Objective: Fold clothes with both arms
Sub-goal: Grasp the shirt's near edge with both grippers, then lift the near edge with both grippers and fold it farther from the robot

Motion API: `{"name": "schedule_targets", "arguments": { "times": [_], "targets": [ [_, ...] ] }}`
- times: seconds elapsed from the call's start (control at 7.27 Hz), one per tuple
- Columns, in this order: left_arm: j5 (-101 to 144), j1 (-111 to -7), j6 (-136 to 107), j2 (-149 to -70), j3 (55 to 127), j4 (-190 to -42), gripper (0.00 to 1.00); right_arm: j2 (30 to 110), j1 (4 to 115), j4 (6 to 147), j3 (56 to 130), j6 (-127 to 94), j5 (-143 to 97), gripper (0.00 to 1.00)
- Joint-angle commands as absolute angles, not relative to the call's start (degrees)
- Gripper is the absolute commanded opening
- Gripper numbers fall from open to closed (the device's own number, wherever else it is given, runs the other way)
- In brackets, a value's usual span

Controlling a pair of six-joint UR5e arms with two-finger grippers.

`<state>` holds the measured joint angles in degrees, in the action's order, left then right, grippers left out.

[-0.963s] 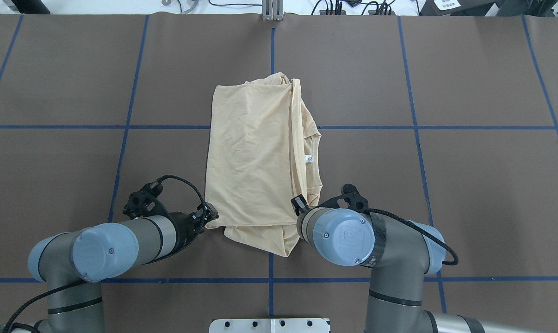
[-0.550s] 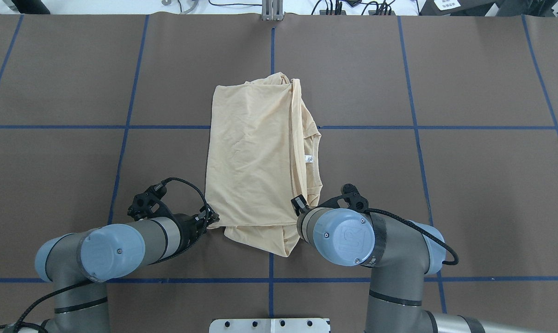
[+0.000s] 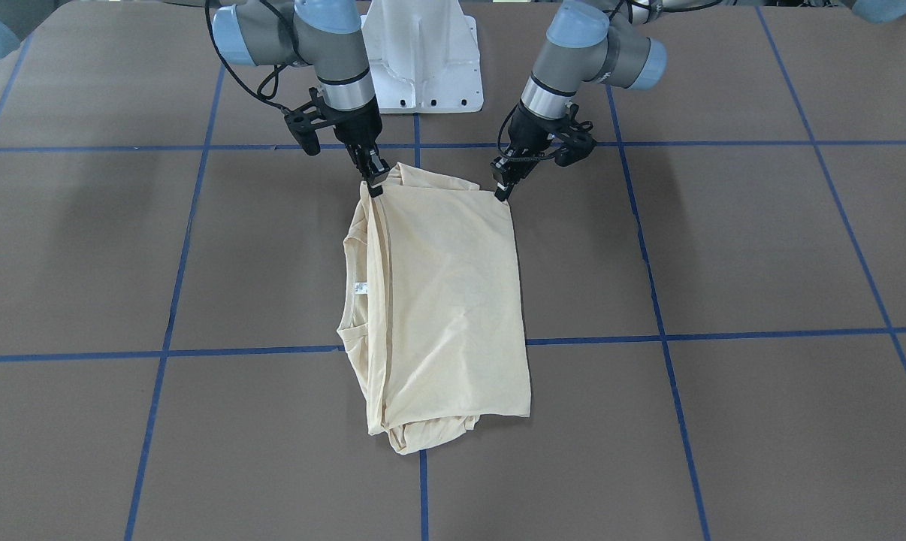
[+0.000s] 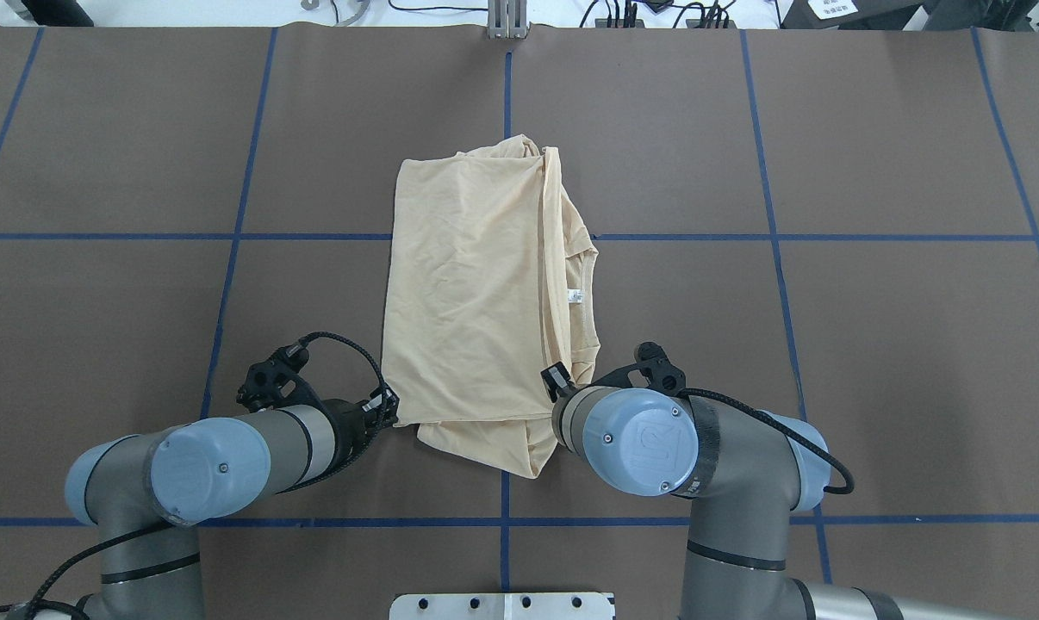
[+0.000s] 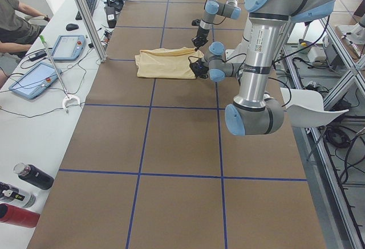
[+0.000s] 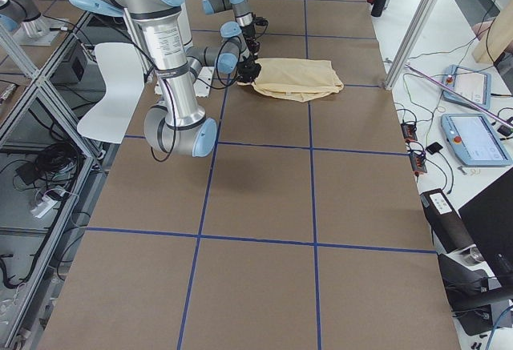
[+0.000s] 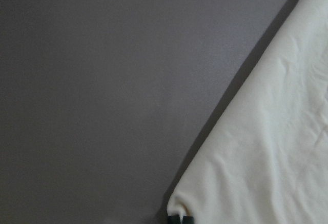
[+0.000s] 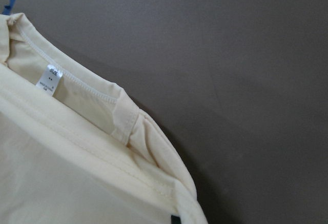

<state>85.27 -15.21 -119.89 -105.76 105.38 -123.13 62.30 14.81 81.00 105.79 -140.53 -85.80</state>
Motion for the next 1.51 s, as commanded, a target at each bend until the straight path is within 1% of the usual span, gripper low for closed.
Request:
{"name": "schedule_targets", "arguments": {
  "times": [0.0,0.28,0.41,0.55,0.69,0.83,0.96,1.1,1.24,1.38],
  "targets": [
    [88.75,-15.47,-119.71,-105.29,110.97,-119.56,0.00,65.37,14.33,81.04,109.66,-140.54,-85.78,0.00],
    [91.92,-15.29,-120.14,-105.38,119.23,-114.46,0.00,68.54,11.88,81.30,114.15,-141.84,-85.78,0.00],
    [92.63,-15.21,-120.32,-105.38,123.53,-111.04,0.00,70.99,10.82,82.52,118.87,-143.60,-85.87,0.00],
    [94.55,-15.29,-120.24,-105.73,127.32,-108.05,0.00,71.28,10.46,88.27,124.05,-143.61,-86.22,0.00],
    [97.09,-15.90,-120.06,-106.78,128.40,-106.02,0.00,69.54,11.50,94.59,127.49,-143.61,-88.13,0.00],
    [97.21,-18.95,-119.19,-107.05,127.45,-106.00,0.00,66.91,16.91,97.01,125.79,-142.83,-91.98,0.00],
    [97.56,-21.86,-117.00,-108.97,123.96,-106.00,0.00,63.93,22.79,96.33,120.90,-141.69,-98.02,0.00],
    [97.65,-24.58,-115.50,-112.03,119.23,-106.08,0.00,60.33,26.33,96.15,115.63,-137.68,-100.43,0.00],
    [97.73,-26.09,-114.10,-112.84,116.74,-106.78,0.00,58.38,27.93,96.15,112.27,-135.03,-100.55,0.00],
    [97.73,-27.50,-112.86,-112.85,116.02,-106.87,0.00,55.49,28.91,96.15,108.23,-133.96,-100.55,0.00]
  ]
}}
